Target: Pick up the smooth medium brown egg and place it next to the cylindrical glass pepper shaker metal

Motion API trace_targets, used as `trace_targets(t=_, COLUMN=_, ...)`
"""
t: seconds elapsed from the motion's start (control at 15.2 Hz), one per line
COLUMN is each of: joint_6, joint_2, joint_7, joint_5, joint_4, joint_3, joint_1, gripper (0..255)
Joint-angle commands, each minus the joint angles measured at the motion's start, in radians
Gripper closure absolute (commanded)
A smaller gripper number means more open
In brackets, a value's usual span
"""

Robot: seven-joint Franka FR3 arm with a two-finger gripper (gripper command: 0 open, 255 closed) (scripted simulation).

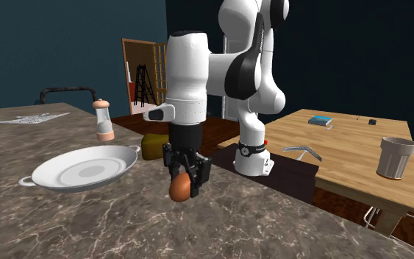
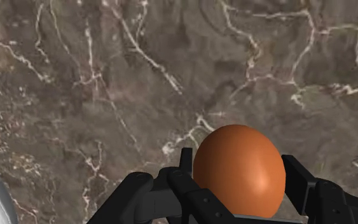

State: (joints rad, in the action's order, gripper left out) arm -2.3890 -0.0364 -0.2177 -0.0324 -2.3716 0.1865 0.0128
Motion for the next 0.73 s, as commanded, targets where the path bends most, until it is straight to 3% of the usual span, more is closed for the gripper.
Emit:
trace_targets(t=0.0, joint_6=0.027, joint_2=-0.016, joint_7=0.003, joint_5=0.005, joint_4=0.011, joint_3=0.001, joint_1=-0.001, gripper=255)
trace_targets(t=0.66, joint_6=0.165, joint_2=-0.092, joint_7=0.021, joint_5=0.026, joint_4=0.075, joint_3=-0.003, joint_1=-0.002, gripper=255)
